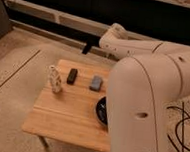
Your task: Place the pepper in the ceramic cup
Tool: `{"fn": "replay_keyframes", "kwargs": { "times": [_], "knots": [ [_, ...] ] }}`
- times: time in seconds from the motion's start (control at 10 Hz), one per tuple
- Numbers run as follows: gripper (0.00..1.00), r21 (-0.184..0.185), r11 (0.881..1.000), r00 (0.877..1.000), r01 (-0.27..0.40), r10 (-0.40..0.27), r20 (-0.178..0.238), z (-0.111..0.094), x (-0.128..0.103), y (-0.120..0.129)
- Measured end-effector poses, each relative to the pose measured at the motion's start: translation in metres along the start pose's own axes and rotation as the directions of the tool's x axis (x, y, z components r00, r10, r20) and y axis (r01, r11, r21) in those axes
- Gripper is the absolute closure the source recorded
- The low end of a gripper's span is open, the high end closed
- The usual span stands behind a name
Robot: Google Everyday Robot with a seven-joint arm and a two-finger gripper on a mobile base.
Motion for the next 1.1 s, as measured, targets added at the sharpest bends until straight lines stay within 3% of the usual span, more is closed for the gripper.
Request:
{"fn": "replay_keyframes", "kwargs": {
  "times": [0.3, 1.1],
  "knots": [
    [1.00, 0.038, 0.999, 1.000, -0.008, 0.008, -0.020, -0.0022, 0.0092, -0.0045],
    [1.00, 0.041, 0.999, 1.000, -0.008, 0.009, -0.021, -0.0019, 0.0098, -0.0052]
  ]
}}
